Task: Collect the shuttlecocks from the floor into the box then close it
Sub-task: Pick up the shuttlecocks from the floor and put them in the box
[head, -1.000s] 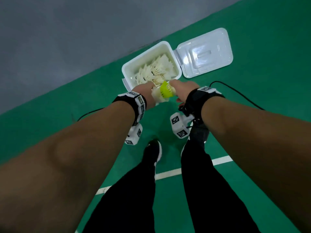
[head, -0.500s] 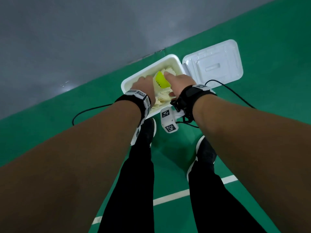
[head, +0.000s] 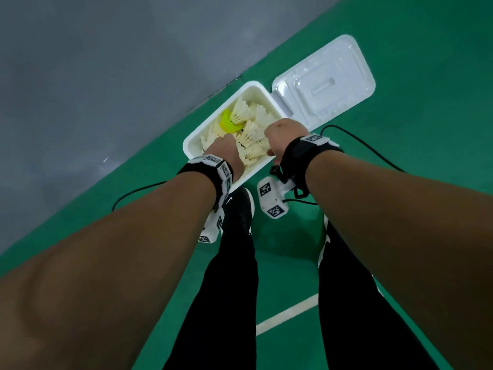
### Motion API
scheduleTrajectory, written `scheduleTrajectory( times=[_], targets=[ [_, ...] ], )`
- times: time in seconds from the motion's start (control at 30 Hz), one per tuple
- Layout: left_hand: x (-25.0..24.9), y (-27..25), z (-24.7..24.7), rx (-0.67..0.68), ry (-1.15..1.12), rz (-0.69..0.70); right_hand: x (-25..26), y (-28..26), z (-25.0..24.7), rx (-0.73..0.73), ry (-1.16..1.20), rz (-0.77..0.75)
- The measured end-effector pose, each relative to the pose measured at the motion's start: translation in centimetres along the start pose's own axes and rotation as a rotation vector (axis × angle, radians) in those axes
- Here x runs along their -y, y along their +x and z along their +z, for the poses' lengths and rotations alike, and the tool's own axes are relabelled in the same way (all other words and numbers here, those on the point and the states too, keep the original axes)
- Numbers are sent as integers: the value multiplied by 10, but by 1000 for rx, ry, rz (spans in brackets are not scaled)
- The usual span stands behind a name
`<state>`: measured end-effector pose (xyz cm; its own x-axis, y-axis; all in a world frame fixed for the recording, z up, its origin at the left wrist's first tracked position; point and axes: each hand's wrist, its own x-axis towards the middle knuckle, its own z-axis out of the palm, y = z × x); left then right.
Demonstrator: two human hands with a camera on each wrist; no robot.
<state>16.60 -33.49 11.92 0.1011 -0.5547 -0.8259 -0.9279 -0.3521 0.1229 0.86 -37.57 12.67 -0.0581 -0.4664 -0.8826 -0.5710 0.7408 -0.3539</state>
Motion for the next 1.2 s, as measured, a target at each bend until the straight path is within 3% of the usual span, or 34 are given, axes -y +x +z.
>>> scheduleTrajectory(
  times=[0.23,0.47,0.6,0.77,0.93,1.1,1.2],
  targets=[
    [-81,-23,-17,53,57,121,-32,-23,-55,-20,37,-21],
    [-202,-74,-35,71,169,290,-75,-82,-159,-192,41,2],
    [-282,-96,-16,97,244,350,-131,-105,-219,-280,162,46],
    [-393,-130,61,115,346,443,-254,-118,-283,-336,416,170],
    [-486,-171,164,191,449,478,-393,-136,-320,-356,900,274],
    [-583,-233,267,233,609,586,-527,-177,-363,-391,999,407],
    [-641,-269,315,252,700,661,-593,-204,-389,-497,1190,456]
  ],
)
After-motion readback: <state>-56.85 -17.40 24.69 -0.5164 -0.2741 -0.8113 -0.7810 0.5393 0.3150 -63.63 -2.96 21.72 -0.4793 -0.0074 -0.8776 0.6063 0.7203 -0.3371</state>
